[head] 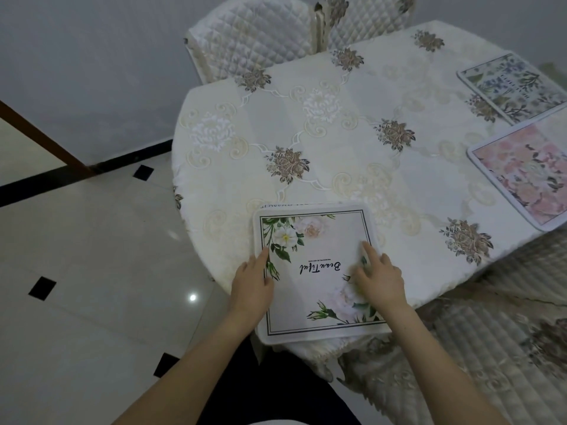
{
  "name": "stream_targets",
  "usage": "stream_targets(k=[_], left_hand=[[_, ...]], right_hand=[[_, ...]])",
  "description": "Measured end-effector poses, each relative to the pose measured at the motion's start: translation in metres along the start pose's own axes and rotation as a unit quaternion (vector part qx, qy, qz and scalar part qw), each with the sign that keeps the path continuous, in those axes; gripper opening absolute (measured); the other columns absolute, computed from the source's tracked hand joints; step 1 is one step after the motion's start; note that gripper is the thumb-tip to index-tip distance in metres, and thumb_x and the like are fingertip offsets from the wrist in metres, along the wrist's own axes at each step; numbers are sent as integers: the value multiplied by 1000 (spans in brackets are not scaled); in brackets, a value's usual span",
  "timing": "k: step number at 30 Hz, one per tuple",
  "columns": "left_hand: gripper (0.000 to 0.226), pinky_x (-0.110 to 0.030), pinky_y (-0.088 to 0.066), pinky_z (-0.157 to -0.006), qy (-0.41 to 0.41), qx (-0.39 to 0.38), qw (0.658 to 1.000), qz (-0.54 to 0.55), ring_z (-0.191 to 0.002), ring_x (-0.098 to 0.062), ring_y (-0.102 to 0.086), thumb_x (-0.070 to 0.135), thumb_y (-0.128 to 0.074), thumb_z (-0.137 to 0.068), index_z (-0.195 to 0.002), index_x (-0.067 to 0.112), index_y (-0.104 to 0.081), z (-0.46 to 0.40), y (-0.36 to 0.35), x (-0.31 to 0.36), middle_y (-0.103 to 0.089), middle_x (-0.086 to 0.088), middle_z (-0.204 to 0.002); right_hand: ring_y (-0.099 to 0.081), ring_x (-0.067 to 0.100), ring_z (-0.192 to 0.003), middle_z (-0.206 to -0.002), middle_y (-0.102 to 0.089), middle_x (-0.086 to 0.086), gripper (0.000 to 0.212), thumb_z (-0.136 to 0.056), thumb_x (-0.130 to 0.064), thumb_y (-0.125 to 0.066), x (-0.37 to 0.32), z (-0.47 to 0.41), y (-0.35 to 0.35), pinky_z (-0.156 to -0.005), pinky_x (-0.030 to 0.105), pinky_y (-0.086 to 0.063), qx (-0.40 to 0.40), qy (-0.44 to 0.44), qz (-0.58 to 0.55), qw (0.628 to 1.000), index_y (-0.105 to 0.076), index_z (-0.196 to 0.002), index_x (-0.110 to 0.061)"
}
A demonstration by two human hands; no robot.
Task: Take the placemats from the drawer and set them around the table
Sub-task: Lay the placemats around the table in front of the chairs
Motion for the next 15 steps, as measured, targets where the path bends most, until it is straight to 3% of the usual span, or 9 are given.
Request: stream_targets(k=[4, 7, 9, 12, 15], left_hand=[[64, -42, -18, -117, -12, -6, 993, -114, -143, -35, -17, 19, -37, -96, -153, 30, -11, 4, -5, 1, -25, -14, -156], [64, -39, -9, -118, -10, -8, 993, -115, -146, -33, -8, 19, -38, -96, -153, 31, -11, 7, -7, 4, -16, -14, -159], [67, -35, -13, -117, -28, 18, 998, -49, -145, -29, -15, 13, -46, -91, -152, 28, -21, 9, -6, 6, -21, -11, -157], [67, -26, -30, -110, -20, 28, 985, 166, -130, -13, -39, 0, -58, -81, -140, 30, -43, 9, -4, 1, -40, -1, -145], [67, -14, -45, -92, 20, -48, 959, 277, -120, -13, -52, 0, -68, -77, -130, 36, -51, 4, 0, -3, -51, 9, -131]], right_hand=[[-53, 39, -97, -119, -56, 13, 57, -93, -30, -51, 2, 4, 13, -84, 43, -45, 21, 32, -27, 999, -35, -147, -28], [-54, 24, -93, -116, -54, 4, 56, -91, -22, -59, 7, 4, 23, -79, 32, -42, 7, 43, -131, 990, -42, -144, -28], [-53, 18, -102, -119, -52, 0, 57, -87, -16, -65, 13, 2, 29, -84, 29, -43, -5, 35, -208, 978, -47, -140, -31], [-54, 10, -110, -129, -53, -5, 59, -83, -5, -70, 20, -3, 32, -83, 10, -47, -72, 19, -299, 951, -53, -135, -29], [-55, 16, -116, -137, -52, -3, 66, -76, 2, -76, 26, -7, 31, -89, 22, -52, -170, -4, -355, 919, -57, -130, -31]])
Point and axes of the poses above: each hand's wrist, its own z-axis away from the middle knuckle, its own y-axis out of the back of the hand, x = y × z, the point moved 1 cm from there along -z, towards the middle knuckle
